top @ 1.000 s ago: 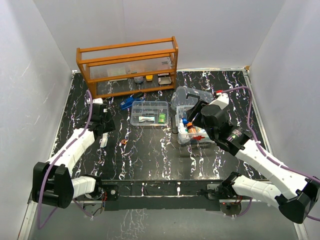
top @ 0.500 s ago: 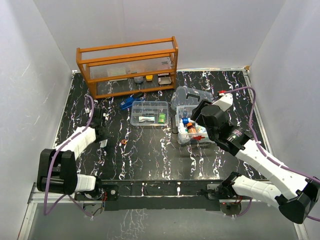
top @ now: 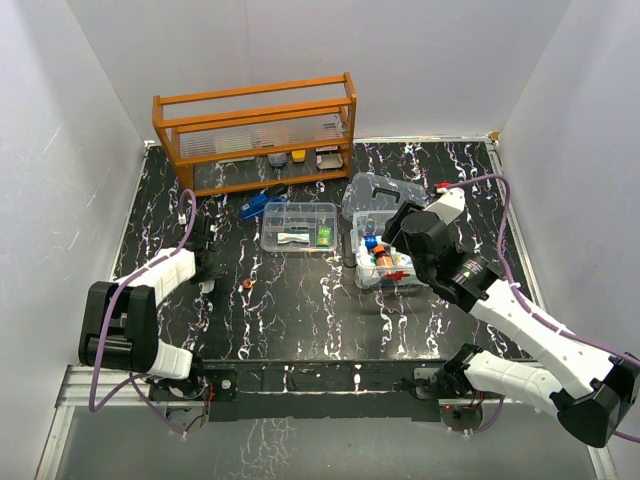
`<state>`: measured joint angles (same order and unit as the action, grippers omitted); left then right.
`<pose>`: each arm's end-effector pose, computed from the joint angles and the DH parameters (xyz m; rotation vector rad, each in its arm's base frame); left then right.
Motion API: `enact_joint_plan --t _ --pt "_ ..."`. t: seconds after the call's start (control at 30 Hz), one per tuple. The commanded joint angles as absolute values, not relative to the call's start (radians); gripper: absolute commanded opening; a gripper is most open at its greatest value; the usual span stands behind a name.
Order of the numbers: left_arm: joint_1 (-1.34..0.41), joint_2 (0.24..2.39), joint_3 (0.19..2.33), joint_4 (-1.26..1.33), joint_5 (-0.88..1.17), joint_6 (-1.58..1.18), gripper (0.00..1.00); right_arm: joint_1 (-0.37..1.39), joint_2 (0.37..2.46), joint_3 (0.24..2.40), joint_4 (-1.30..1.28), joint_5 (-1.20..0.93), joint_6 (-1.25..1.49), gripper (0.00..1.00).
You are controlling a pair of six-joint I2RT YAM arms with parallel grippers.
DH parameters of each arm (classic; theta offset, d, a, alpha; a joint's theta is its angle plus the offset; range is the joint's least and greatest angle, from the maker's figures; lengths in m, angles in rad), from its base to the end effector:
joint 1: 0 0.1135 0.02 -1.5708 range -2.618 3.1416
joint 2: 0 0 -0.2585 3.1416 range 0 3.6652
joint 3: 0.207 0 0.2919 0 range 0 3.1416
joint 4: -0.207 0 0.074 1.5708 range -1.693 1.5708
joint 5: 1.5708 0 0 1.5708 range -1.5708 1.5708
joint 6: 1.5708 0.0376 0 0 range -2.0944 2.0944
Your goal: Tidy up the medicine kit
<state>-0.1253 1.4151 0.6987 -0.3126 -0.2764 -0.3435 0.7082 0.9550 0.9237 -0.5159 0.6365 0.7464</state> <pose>0.2906 -0.0263 0.1321 -0.3752 2.5219 0.1803 0.2022 0.1438 0.3213 0.4037 1.9705 0.2519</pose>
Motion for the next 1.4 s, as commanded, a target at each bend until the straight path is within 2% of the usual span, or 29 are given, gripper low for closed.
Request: enact_joint_plan --t 0.0,0.37,0.57,0.8,1.17,1.37 --pt "-0.118 1.431 0.72 -0.315 -0.265 -0.325 0.29 0.703 0.941 0.911 -0.464 0.649 0.744 0.53" --pt "-0.118 1.421 0.73 -0.319 -0.265 -0.301 0.0 0.703 0.938 0.912 -0.457 0.641 0.746 0.52" --pt "-0.119 1.374 0.772 -0.319 -0.249 -0.248 0.0 0.704 0.937 0.915 -0.455 0.638 0.747 0.52" --pt "-0.151 1.308 0.827 -0.166 -0.024 -0.115 0.0 0.704 0.936 0.914 -0.453 0.632 0.747 0.52" --pt "-0.371 1.329 0.911 -0.039 0.413 0.461 0.0 0.704 0.93 0.919 -0.438 0.62 0.734 0.52" --pt "-0.386 1.376 0.986 -0.09 0.478 0.704 0.0 0.703 0.922 0.92 -0.439 0.615 0.736 0.52"
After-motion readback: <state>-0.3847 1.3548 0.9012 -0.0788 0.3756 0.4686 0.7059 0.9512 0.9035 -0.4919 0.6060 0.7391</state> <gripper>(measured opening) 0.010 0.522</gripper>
